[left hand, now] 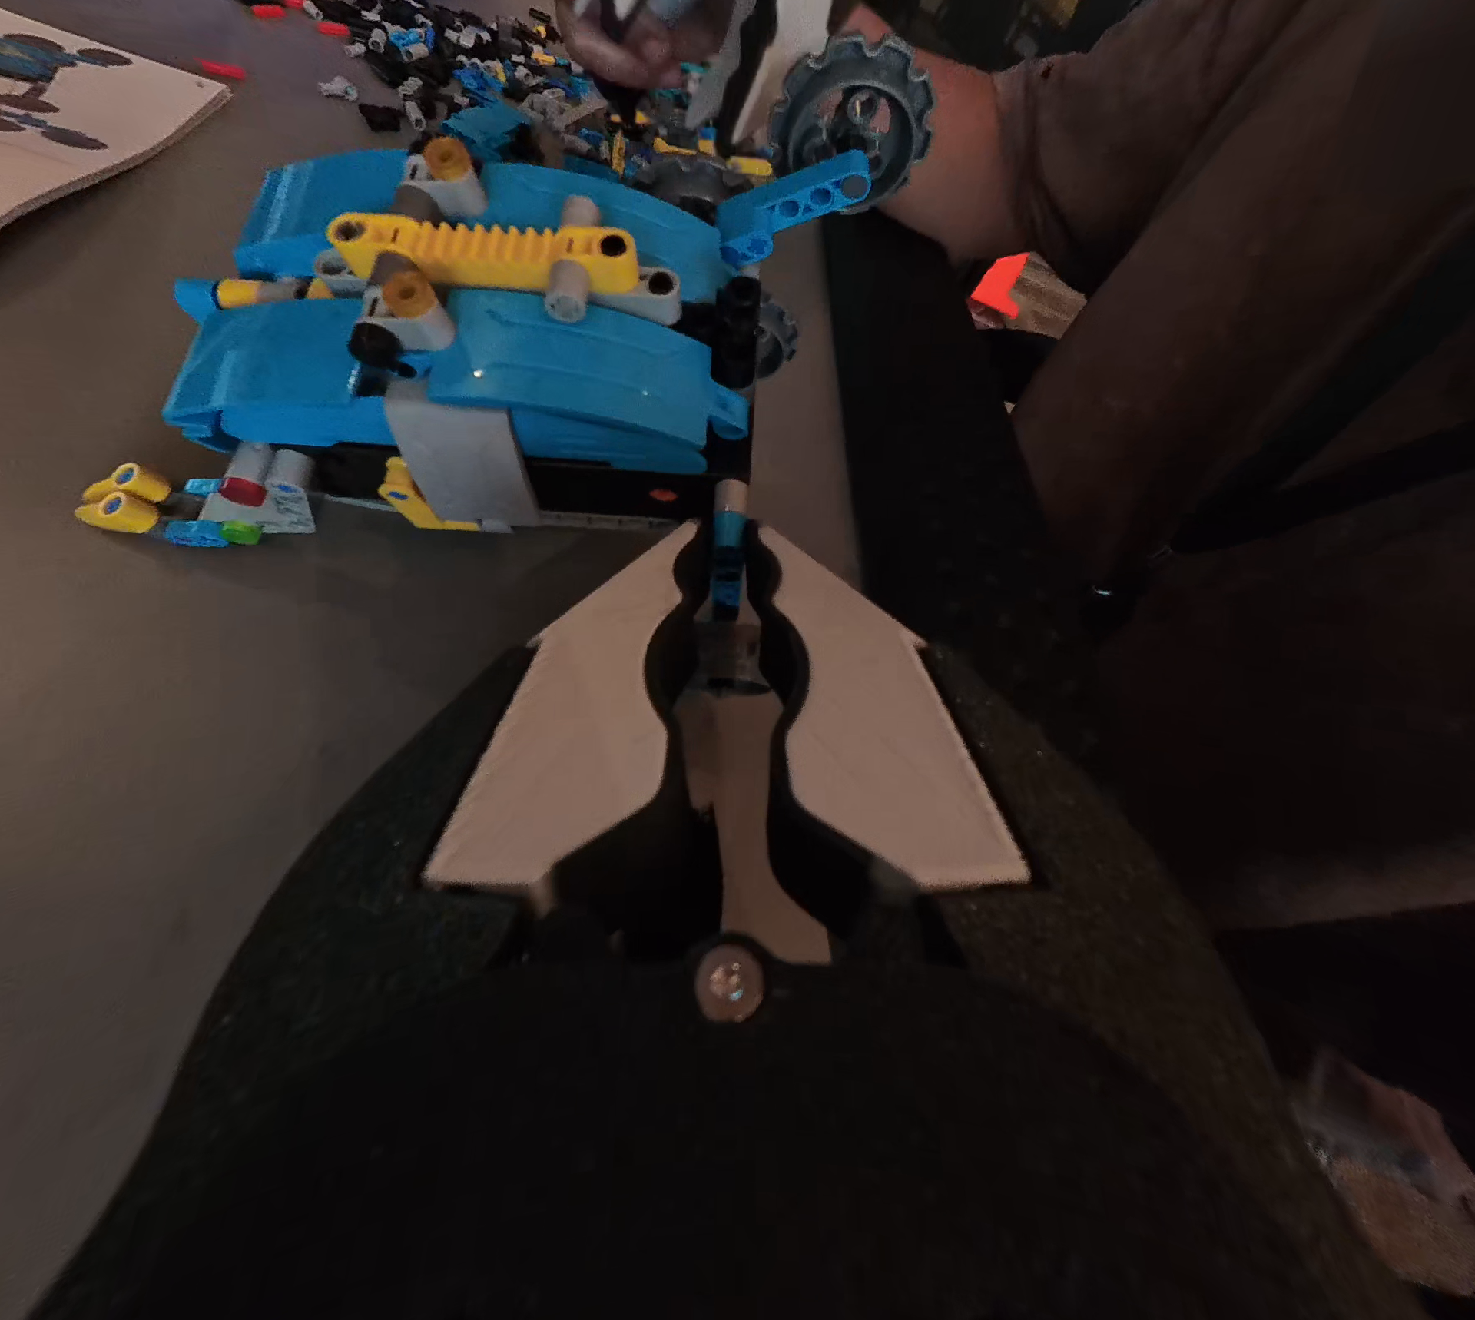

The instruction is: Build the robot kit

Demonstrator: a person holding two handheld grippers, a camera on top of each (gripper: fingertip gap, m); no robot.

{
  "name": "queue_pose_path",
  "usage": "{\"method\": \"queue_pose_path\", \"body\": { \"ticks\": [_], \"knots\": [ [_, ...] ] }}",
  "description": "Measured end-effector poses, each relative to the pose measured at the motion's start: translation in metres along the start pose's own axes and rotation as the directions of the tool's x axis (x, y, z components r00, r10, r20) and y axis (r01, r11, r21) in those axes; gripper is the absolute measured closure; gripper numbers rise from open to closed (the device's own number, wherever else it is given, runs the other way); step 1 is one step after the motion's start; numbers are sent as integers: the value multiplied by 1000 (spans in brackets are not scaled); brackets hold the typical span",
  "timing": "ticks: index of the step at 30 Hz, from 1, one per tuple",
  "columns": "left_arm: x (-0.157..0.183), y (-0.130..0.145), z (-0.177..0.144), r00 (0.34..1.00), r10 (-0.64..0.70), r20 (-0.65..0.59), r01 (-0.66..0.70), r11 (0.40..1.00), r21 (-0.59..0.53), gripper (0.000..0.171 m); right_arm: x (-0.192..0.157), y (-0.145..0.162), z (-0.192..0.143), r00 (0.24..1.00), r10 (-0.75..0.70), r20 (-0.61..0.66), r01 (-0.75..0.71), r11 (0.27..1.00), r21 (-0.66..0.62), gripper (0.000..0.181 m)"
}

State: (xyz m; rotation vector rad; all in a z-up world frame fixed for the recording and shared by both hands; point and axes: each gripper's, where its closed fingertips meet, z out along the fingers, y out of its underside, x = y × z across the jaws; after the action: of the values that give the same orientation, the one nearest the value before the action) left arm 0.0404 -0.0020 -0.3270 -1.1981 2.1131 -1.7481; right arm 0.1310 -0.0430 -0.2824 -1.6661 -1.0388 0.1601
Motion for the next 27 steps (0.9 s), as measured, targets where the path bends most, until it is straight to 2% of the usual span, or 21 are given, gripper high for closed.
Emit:
{"method": "queue_pose_path", "body": {
  "ticks": [2,4,7,9,11,16,18,22,25,27],
  "knots": [
    [0,1,-2,1000,5,-7,-5,1000,-3,165,1,-4,-2,993,91,81,-94,995,39,145],
    [1,1,-1,1000,25,-13,-25,1000,-15,165,-11,-2,13,968,161,194,-172,984,39,134],
    [2,0,3,999,36,-10,-36,999,-24,165,-21,2,33,945,209,250,-226,974,37,129],
    [3,-1,5,1000,17,-14,-17,999,-30,165,-18,1,40,965,184,187,-198,979,58,135],
    [5,-2,6,999,-5,-35,4,999,-41,156,-16,-3,40,975,166,146,-180,980,84,136],
    [9,-6,10,996,-47,-75,42,997,-67,146,-18,7,35,965,218,149,-227,973,46,136],
    [-2,-9,9,999,-48,-5,48,995,-83,126,-21,10,32,952,254,171,-264,964,37,136],
    [-2,-23,3,999,-33,7,33,999,-30,129,-22,12,30,961,237,141,-245,969,40,136],
    [-11,-19,13,996,19,84,-12,996,-91,136,-15,9,28,966,234,108,-240,970,46,136],
    [-17,-19,16,993,27,114,-17,996,-90,145,-13,11,27,963,249,101,-254,966,40,137]
  ]
}}
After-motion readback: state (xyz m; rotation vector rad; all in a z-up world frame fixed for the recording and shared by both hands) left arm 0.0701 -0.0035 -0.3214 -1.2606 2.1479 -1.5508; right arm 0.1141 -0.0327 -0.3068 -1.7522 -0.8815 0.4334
